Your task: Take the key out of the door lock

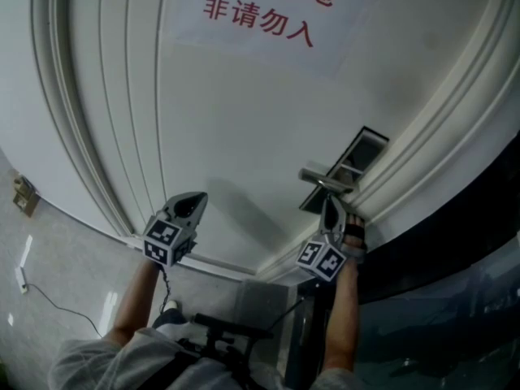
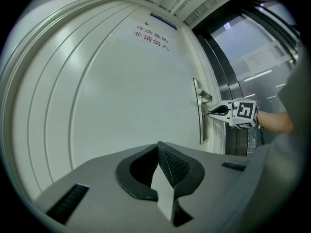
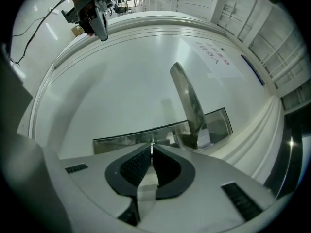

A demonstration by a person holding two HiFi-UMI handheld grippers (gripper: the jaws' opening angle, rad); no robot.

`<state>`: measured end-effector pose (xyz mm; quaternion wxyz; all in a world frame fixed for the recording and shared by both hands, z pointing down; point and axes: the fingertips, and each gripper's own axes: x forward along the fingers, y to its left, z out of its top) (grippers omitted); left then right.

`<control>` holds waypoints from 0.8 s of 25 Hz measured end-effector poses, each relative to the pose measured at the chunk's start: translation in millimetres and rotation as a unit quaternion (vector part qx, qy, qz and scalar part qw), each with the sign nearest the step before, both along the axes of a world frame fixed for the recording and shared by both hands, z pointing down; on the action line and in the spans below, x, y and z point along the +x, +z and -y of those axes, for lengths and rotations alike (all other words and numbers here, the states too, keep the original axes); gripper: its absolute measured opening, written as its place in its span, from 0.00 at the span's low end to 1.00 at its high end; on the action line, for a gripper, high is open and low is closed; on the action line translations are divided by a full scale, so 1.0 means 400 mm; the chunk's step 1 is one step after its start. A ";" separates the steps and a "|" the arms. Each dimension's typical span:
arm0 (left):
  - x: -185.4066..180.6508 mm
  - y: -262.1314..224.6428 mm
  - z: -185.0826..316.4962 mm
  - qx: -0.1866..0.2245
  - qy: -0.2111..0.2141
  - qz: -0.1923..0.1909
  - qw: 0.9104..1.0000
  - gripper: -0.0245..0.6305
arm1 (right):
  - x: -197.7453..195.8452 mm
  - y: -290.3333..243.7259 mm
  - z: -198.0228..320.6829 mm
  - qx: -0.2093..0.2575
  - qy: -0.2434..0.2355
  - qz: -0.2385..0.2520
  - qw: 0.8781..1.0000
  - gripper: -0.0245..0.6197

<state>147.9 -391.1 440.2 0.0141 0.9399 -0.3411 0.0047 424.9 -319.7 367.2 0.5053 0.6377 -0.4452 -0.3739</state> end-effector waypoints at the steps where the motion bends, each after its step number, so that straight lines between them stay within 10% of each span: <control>1: 0.000 0.000 -0.001 0.000 0.000 0.000 1.000 0.05 | 0.000 0.000 0.000 -0.001 0.000 0.001 1.000 0.07; 20: 0.001 0.007 -0.009 -0.004 0.004 -0.002 1.000 0.05 | -0.003 0.002 -0.004 -0.019 0.003 -0.022 1.000 0.07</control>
